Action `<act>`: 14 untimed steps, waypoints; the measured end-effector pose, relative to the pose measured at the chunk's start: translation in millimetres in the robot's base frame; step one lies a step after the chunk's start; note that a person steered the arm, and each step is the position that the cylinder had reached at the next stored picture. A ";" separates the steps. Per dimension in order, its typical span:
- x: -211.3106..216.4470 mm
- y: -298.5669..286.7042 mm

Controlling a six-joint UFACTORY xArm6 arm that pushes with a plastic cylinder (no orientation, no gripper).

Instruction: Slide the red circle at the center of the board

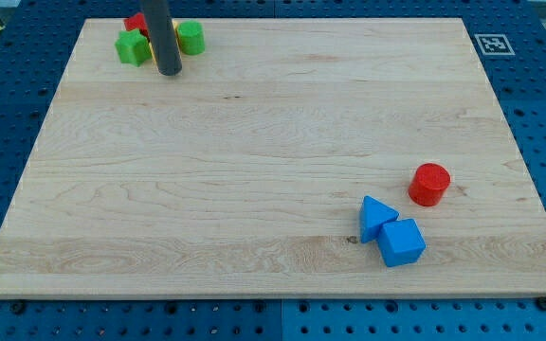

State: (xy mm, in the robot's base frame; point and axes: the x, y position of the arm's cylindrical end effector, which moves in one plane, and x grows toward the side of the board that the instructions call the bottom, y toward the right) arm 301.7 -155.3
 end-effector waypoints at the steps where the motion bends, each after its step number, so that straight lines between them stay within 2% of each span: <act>1: -3.0 -3.2; 6: -1.5 18.3; 7: 12.9 52.4; 9: 63.5 188.9; 11: 64.4 192.5; 12: 64.5 221.3; 14: 65.3 351.8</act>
State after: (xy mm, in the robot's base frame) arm 366.9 196.5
